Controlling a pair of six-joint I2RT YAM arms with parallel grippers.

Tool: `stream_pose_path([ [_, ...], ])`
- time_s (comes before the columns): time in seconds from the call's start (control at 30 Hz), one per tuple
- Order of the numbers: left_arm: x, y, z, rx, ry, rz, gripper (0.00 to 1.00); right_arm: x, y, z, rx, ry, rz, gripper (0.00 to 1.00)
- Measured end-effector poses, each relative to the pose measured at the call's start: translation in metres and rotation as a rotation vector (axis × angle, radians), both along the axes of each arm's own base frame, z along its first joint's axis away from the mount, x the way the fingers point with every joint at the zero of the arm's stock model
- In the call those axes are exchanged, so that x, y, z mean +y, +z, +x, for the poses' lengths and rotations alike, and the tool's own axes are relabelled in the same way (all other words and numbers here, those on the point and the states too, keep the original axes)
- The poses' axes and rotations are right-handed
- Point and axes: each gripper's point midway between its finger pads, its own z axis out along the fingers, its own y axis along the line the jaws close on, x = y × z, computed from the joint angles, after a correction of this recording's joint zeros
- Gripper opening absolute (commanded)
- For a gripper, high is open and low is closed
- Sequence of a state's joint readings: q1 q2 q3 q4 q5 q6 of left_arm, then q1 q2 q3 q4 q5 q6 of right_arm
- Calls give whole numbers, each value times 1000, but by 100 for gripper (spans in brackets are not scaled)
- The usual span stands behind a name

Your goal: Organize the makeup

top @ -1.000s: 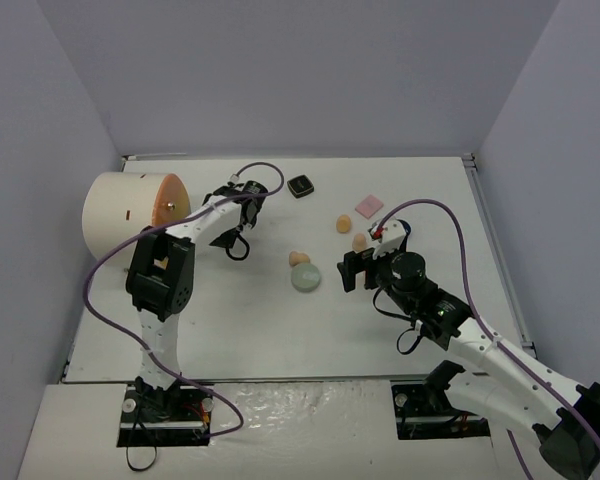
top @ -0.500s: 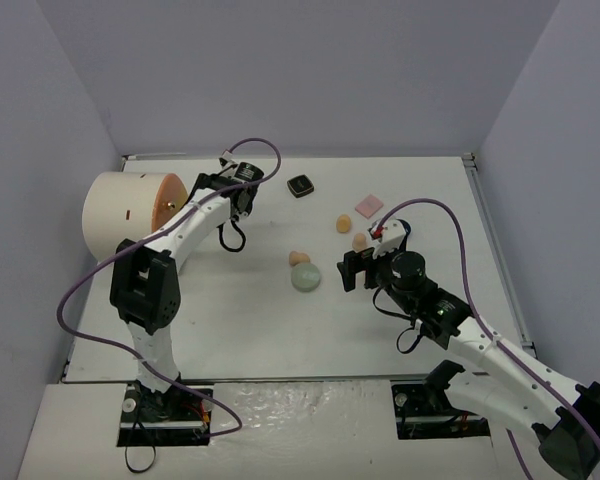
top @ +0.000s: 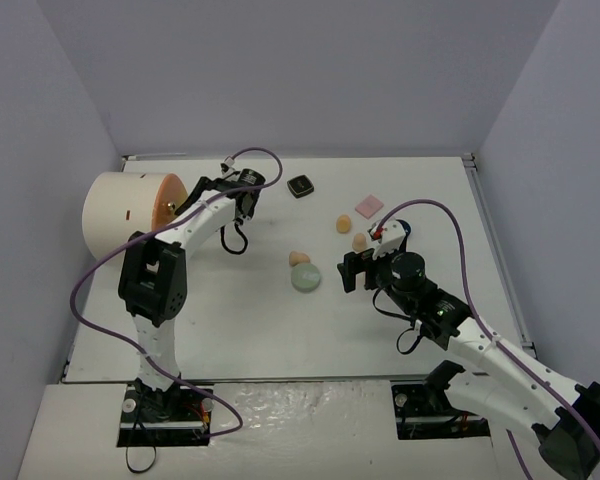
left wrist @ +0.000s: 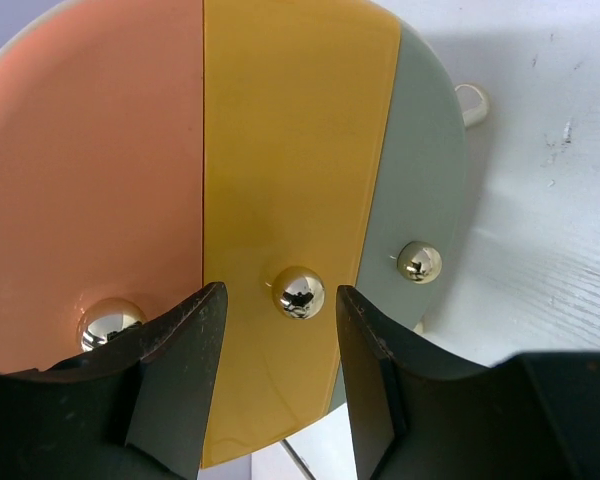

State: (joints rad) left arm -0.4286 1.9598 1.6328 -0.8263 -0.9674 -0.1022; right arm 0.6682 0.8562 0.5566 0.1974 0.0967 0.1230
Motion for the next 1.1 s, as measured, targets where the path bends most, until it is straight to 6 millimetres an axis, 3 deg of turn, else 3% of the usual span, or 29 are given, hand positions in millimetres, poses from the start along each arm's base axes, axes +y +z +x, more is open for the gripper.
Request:
stream_pose_path([
  [0.67,9,-14,-6,30,13,87,43,0,-3,-1,5,0,-4,100],
  [1.1,12,-16,-7,34,24,132,19,1,-5,-1,11,7,-5,100],
])
